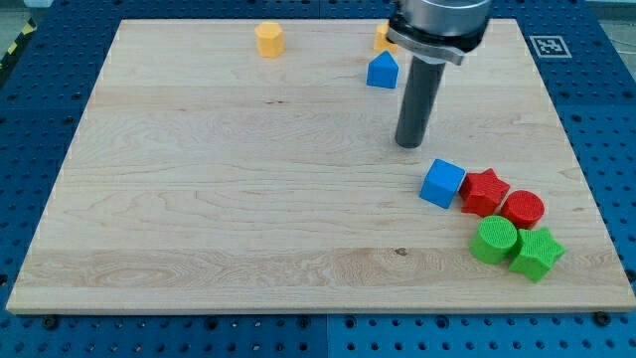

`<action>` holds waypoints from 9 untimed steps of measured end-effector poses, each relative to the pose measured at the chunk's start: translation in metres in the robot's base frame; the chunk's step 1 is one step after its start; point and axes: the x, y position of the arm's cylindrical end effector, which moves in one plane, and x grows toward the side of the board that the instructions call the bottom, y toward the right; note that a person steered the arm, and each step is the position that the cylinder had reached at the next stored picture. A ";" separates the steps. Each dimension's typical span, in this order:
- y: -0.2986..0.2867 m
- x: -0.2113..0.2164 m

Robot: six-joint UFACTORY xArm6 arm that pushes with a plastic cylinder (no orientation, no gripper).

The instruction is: Push blue cube into the group of blocks

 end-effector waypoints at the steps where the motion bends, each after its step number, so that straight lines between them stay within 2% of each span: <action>1: -0.025 0.004; 6: -0.040 0.045; 7: -0.019 0.053; 9: -0.010 0.033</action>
